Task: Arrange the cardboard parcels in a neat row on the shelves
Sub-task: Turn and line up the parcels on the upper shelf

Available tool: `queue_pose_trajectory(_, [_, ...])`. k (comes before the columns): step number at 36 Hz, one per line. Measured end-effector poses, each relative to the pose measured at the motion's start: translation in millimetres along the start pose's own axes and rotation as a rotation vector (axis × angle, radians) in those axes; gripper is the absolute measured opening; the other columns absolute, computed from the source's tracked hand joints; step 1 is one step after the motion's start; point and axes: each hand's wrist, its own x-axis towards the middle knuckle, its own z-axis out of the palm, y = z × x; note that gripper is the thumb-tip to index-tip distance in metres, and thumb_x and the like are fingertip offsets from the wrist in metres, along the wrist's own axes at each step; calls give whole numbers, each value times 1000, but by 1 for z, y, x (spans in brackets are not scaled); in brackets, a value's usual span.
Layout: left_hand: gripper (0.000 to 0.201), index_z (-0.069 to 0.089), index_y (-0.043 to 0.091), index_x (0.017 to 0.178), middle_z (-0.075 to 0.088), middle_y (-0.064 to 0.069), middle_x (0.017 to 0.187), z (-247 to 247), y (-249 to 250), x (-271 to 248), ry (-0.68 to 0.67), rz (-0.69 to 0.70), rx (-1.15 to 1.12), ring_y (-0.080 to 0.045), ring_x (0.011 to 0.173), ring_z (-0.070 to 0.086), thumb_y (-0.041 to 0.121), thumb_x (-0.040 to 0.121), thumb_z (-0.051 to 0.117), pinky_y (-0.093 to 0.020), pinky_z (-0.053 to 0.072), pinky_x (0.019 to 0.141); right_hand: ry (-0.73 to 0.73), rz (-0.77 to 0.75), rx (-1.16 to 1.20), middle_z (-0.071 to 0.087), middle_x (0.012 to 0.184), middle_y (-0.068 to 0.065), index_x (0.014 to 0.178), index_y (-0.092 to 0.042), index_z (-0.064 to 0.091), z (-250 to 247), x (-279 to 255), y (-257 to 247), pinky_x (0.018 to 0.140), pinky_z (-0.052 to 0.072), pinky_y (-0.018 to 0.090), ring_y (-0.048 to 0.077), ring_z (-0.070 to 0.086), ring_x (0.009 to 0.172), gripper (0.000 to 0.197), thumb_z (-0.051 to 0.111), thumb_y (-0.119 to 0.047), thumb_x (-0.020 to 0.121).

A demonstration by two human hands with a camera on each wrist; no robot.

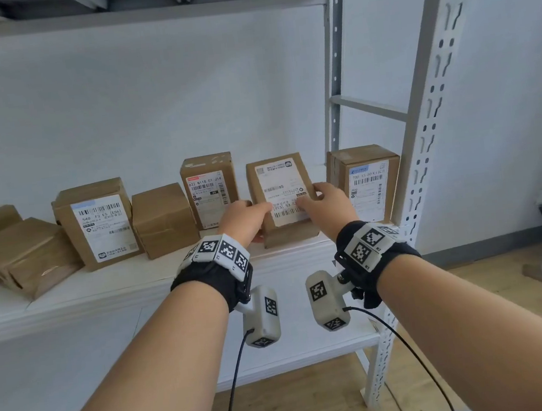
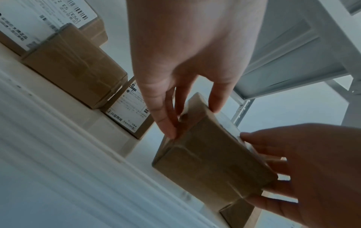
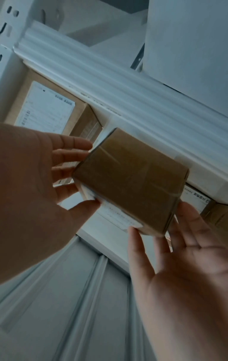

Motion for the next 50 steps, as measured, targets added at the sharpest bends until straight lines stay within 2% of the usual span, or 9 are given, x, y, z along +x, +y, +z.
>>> queue_pose_trajectory(4, [78,33,17,143,65,-15,115,2,-3,0,60,-68,-72,-35,87,71,53,79,60,-45,61,71,-81,-5,-79,56,122,5,136,-24,46,-4,2,-4,80,57,33,17,63,92,51,49,-25,86])
queue_pose_trajectory(9, [59,60,4,102,72,-18,82,-4,-11,3,42,-166,-18,-34,68,73,59,93,42,-45,62,66,-209,38,-149,60,116,4,135,-19,49,-5,7,-10,73,51,29,20,59,96,45,42,-14,90])
queue_pose_trajectory(17, [76,23,17,150,33,-10,150,-22,-5,11,250,61,453,-32,135,40,39,87,59,-45,42,106,-352,33,-321,45,83,-7,138,-15,48,6,16,-29,49,30,18,7,37,60,47,33,-4,95])
queue_pose_trajectory(21, [64,35,22,147,30,1,155,-25,5,12,12,219,599,-24,143,27,22,86,56,-46,28,115,-397,-18,-381,54,133,3,139,-13,48,6,17,-34,57,38,12,11,49,82,45,41,-6,96])
queue_pose_trajectory(23, [63,31,23,151,24,1,159,-25,10,12,-105,200,642,-22,147,21,21,91,50,-42,21,119,-321,0,-330,55,134,6,135,-13,51,5,16,-29,74,47,20,17,54,99,42,51,-18,94])
queue_pose_trajectory(27, [52,32,19,151,26,-4,159,-26,11,17,-145,206,799,-23,146,23,31,100,41,-36,19,117,-210,58,-291,54,133,8,140,-9,43,7,18,-18,80,41,26,23,55,115,58,55,-37,91])
queue_pose_trajectory(39, [71,26,15,152,3,-3,161,-7,3,20,123,0,919,-36,137,37,59,96,33,-45,38,105,-200,264,-212,58,95,9,134,-2,42,0,1,-12,76,59,44,27,68,82,92,51,-74,77])
queue_pose_trajectory(44, [80,19,10,153,27,-1,155,1,11,24,232,-133,808,-33,118,55,58,93,41,-37,39,71,-300,260,-277,66,92,16,127,-6,48,-5,-7,-15,75,60,40,31,70,75,71,39,-66,89])
queue_pose_trajectory(50, [46,60,7,119,58,-12,122,-3,18,15,231,56,1004,-30,107,57,41,96,40,-35,42,71,-304,246,-225,66,87,10,121,-5,54,2,-7,-18,69,61,37,27,69,72,59,44,-55,92])
